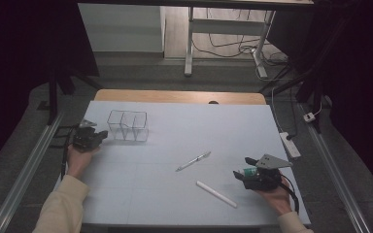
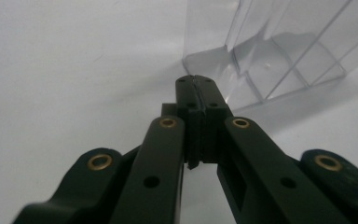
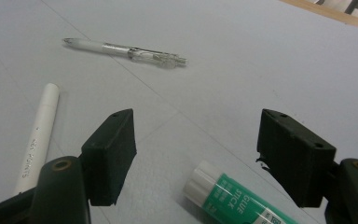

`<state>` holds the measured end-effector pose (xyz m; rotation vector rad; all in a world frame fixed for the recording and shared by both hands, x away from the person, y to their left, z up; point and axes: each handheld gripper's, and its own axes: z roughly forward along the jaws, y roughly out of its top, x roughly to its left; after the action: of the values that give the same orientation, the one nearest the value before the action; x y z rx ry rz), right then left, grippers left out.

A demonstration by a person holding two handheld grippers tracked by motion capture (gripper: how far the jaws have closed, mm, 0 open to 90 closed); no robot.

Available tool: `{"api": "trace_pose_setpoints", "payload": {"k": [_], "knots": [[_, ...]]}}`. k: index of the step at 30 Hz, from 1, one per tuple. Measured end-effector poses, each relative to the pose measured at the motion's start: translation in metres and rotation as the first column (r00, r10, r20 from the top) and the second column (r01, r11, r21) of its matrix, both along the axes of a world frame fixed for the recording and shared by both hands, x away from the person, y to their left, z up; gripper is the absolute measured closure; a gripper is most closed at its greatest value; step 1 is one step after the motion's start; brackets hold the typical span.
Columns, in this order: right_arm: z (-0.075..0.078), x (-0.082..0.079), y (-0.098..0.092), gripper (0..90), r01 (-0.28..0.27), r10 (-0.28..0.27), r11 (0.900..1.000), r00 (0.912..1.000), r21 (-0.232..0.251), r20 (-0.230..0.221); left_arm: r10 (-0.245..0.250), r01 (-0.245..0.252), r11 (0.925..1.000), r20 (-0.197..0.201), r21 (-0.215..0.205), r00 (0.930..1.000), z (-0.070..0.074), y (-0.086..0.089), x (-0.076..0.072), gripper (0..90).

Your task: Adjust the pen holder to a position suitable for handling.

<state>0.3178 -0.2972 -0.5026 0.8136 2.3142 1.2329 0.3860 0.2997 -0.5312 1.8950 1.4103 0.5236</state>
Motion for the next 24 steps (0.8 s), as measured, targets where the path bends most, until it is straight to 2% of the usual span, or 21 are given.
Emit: {"api": "trace_pose_setpoints", "payload": {"k": [1,4,9,14,17,21,24], "knots": [[0.000,0.000,0.000,27.3,-0.001,0.001,1.000,1.0000,0.001,-0.004,-0.001,0.001,1.0000,-0.001,-0.008,1.0000,-0.001,-0.001,0.002,89.2],[-0.001,0.000,0.001,27.3,-0.004,0.004,1.000,1.0000,-0.006,-0.006,0.003,-0.003,1.0000,0.003,0.008,1.0000,-0.005,-0.002,0.008,89.2],[-0.001,0.000,0.001,27.3,-0.005,0.005,1.000,0.9999,-0.011,-0.011,0.019,-0.019,0.9997,0.011,-0.017,0.9997,-0.009,0.004,0.015,89.2],[-0.001,0.000,0.001,27.3,-0.010,0.010,1.000,0.9999,-0.010,-0.004,-0.021,0.021,0.9998,0.022,0.000,0.9995,-0.010,-0.001,0.021,89.2],[-0.001,0.001,0.001,27.3,-0.008,0.008,1.000,1.0000,-0.018,-0.003,-0.034,0.034,0.9992,0.020,-0.020,0.9992,-0.010,-0.002,0.023,89.2],[-0.001,0.002,0.000,27.3,-0.011,0.011,1.000,0.9999,-0.006,-0.008,-0.031,0.031,0.9992,0.013,-0.025,0.9994,-0.010,-0.002,0.023,89.2],[-0.001,0.002,0.000,27.3,-0.010,0.010,1.000,0.9999,-0.015,-0.006,-0.032,0.032,0.9990,0.011,-0.030,0.9994,-0.011,-0.002,0.023,89.3]]}}
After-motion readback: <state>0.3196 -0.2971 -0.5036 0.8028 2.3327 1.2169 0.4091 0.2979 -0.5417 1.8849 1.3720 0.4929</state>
